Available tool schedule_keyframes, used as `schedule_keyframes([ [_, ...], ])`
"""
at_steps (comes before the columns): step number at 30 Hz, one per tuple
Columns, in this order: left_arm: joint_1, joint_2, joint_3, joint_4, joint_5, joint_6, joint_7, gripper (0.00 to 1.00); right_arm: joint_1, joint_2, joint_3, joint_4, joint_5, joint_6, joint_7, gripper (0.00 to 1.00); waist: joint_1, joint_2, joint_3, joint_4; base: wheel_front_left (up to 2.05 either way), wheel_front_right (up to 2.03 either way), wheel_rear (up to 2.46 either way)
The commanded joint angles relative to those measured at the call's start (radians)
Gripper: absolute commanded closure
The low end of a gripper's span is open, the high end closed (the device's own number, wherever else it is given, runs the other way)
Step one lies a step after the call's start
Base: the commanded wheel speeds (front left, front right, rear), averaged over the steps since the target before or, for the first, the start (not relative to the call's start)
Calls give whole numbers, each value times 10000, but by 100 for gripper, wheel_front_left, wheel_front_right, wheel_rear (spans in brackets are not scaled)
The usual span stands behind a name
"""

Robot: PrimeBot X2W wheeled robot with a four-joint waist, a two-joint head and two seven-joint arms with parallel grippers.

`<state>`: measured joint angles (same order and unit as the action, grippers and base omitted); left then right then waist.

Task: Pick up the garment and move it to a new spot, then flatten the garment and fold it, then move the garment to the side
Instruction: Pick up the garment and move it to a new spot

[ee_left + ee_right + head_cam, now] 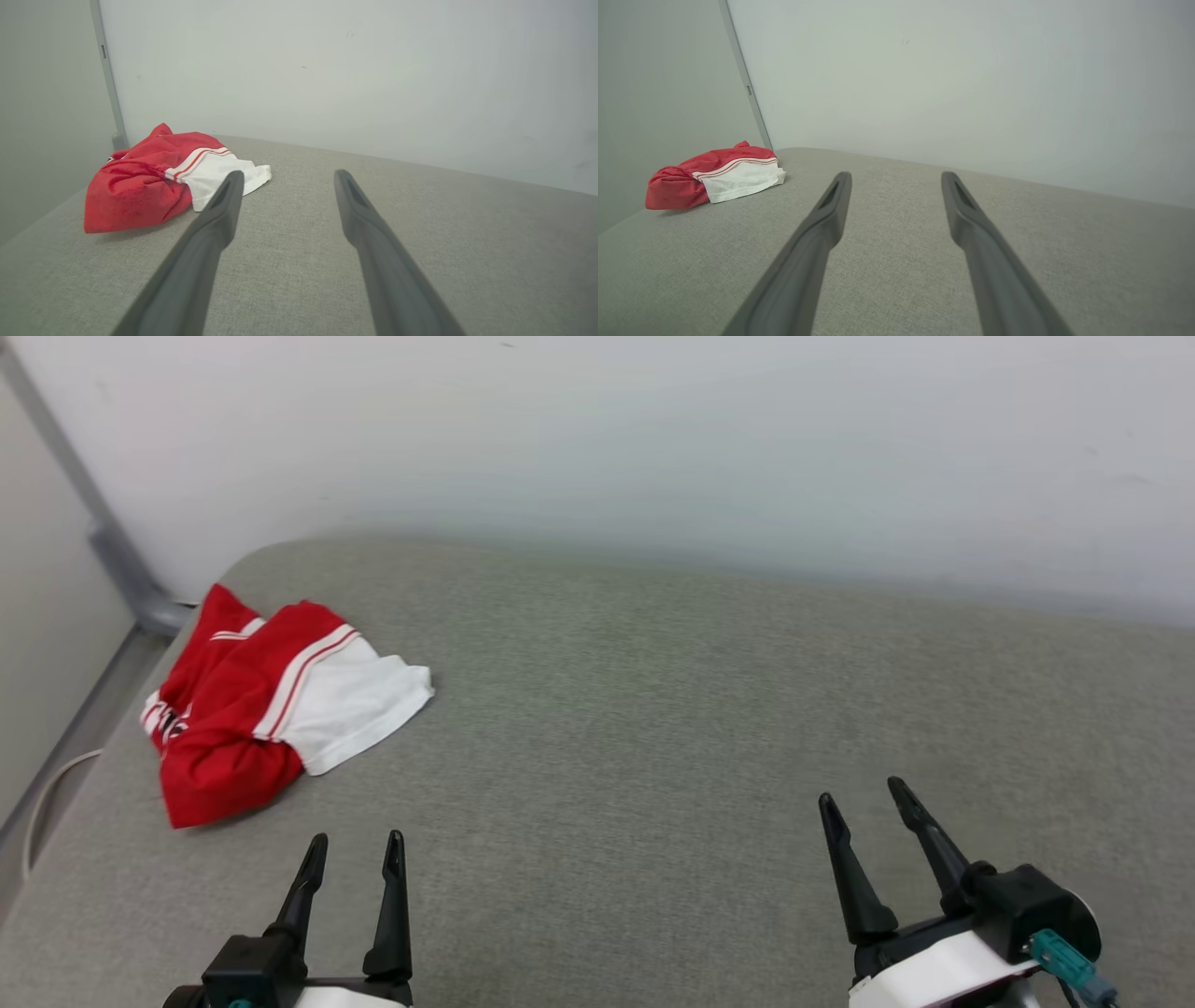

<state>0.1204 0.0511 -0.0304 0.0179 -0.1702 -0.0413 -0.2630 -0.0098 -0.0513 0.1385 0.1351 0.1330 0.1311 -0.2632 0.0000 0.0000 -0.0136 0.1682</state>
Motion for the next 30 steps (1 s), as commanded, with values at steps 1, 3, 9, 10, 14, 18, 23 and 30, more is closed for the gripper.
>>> schedule_keyframes([
  [1,175,-12,2,-1,69,-14,-28,0,198,18,15,41,37,-7,-25,0,0,0,-145,419,0,0,0],
  [3,213,-14,60,0,92,-49,-28,0,183,18,131,68,87,-7,-25,0,0,0,-198,654,0,0,0],
  [9,398,-14,136,9,190,-139,-28,0,287,18,307,119,266,-7,-25,0,0,0,-337,1311,0,0,0],
  [10,399,-13,145,22,176,-161,-28,0,301,18,314,125,280,-7,-24,0,0,0,-352,1412,0,0,0],
  [14,446,-16,193,26,215,-210,-28,0,315,18,369,141,376,-7,-24,0,0,0,-375,1623,0,0,0],
  [18,494,-14,274,33,368,-220,-28,0,305,18,443,226,503,-7,-24,0,0,0,-376,1813,0,0,0],
  [23,487,-16,269,-9,339,-138,-28,0,300,18,487,212,482,-7,-24,0,0,0,-302,1925,0,0,0],
  [30,217,-14,369,-289,466,-49,-28,0,50,19,515,102,241,-7,-24,0,0,0,115,1801,0,0,0],
])
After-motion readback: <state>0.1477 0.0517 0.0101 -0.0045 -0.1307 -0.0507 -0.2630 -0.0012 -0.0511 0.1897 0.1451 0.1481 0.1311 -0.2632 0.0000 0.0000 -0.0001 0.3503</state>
